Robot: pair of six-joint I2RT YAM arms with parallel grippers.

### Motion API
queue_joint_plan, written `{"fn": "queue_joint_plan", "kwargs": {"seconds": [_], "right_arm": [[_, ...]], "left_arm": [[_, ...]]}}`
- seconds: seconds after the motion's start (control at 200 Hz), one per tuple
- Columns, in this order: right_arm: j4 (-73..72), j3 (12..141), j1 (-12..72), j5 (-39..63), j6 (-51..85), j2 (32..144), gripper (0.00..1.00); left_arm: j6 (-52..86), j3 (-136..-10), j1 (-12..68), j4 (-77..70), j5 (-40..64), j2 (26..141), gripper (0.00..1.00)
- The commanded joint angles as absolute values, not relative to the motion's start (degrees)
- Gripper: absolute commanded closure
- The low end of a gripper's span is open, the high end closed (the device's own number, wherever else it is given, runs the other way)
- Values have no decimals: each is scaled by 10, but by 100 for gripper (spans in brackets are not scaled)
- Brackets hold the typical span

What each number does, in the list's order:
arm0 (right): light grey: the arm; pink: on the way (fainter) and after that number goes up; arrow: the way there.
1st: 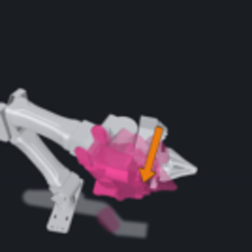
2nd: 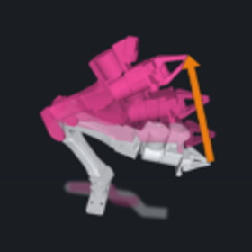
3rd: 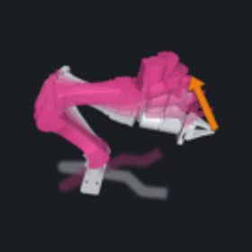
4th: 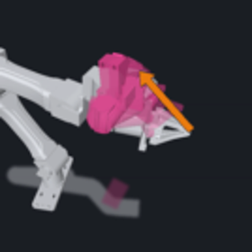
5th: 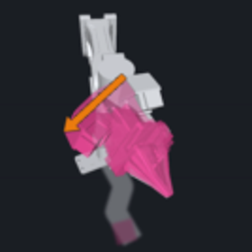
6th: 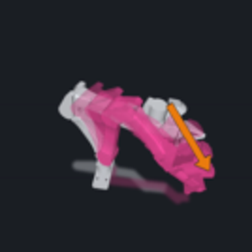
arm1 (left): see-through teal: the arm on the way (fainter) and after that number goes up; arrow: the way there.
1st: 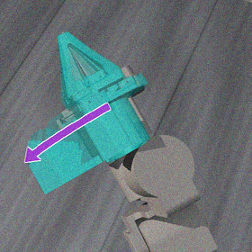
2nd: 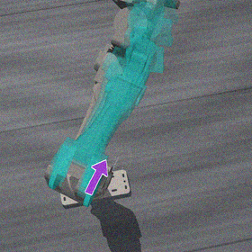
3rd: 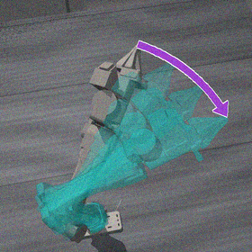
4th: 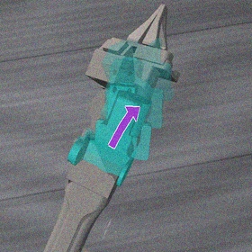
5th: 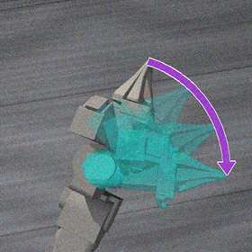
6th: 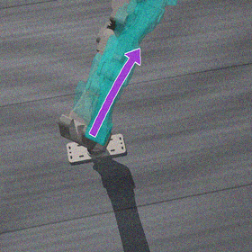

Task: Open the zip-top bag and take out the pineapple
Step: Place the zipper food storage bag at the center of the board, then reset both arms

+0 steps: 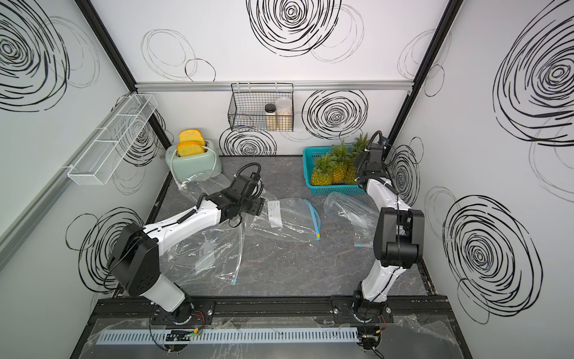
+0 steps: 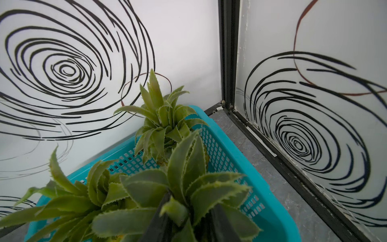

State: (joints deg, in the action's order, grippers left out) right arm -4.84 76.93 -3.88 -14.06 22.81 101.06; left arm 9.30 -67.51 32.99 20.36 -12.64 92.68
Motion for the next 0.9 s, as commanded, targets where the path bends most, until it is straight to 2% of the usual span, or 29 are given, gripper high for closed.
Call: {"fn": "queue_joint_plan", "kwargs": {"seconds": [0.0, 0.025, 0.1, 0.125, 0.35, 0.57, 0.895], "right_arm": [[-20, 755, -46, -135, 235, 1019, 67], [-19, 754, -47, -133, 235, 1017, 66], [-17, 753, -51, -132, 233, 1014, 59], [-16, 754, -52, -130, 232, 1013, 56], [-30, 751, -53, -114, 210, 995, 35], [-32, 739, -54, -99, 188, 953, 1], [-28, 661, -54, -94, 154, 819, 2]], "left_arm": [[84, -692, 322, 179, -130, 912, 18], [83, -693, 321, 179, -130, 911, 17], [82, -693, 319, 179, -132, 907, 0], [80, -693, 319, 178, -133, 905, 3], [70, -688, 313, 165, -142, 884, 4], [46, -694, 292, 146, -147, 857, 4], [17, -707, 261, 122, -149, 776, 4]]}}
